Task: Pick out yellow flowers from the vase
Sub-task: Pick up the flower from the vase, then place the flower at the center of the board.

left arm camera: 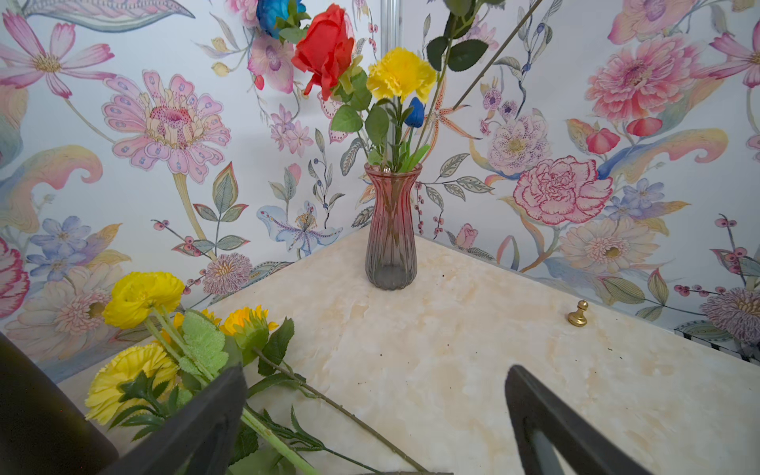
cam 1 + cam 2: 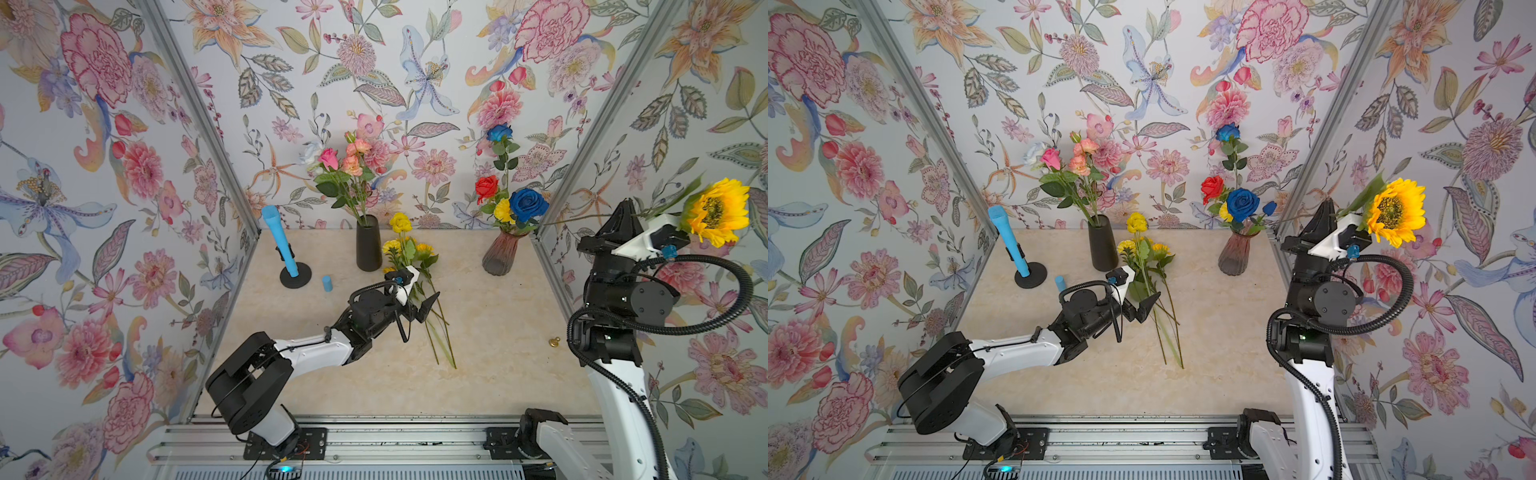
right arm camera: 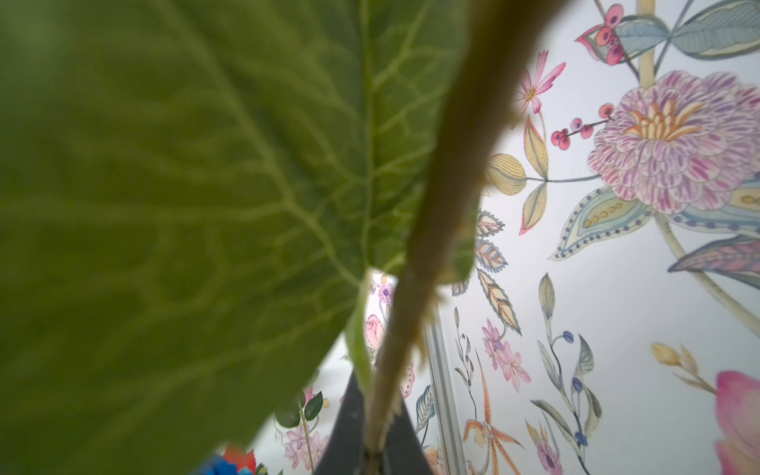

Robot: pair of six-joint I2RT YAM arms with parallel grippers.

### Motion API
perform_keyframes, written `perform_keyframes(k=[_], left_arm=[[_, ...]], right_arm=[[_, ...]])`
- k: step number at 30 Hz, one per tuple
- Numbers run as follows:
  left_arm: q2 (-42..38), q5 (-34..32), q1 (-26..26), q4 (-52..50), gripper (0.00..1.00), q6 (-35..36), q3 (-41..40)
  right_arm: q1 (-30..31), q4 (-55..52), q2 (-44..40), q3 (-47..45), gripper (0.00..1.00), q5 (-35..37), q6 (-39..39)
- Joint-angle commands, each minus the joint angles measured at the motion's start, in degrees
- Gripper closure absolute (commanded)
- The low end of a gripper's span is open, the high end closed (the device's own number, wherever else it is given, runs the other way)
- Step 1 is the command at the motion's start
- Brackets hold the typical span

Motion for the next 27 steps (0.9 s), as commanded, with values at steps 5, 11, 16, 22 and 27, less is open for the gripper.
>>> perform_keyframes(k=[5,11,16,22,27], left_arm=[[-4.4,-3.4,-5.0,1.7,0.00,8.0,-1.2],[-3.9,-5.2,-9.6,4.3,0.00,13.3,-2.5],[-2.8,-5.7,-11.5,5.4,0.00,14.1,-2.5],[-1.9,-3.3,-11.9,4.2,0.00,8.9,-1.0],[-1.5,-2.7,-11.9,1.8,0.00,5.2,0.7]], right_arm=[[2.9,-27.6,-5.1,4.7,1.00,2.3,1.9],[7.9,-41.4,-5.3,3.9,1.00,-1.6,6.0],[13.2,-46.4,-3.9,2.7,1.00,-9.7,8.3],[22.8,-44.8,-1.6,1.3,1.00,-13.3,10.0],[32.0,-40.8,1.8,0.6,1.00,-10.6,10.4]])
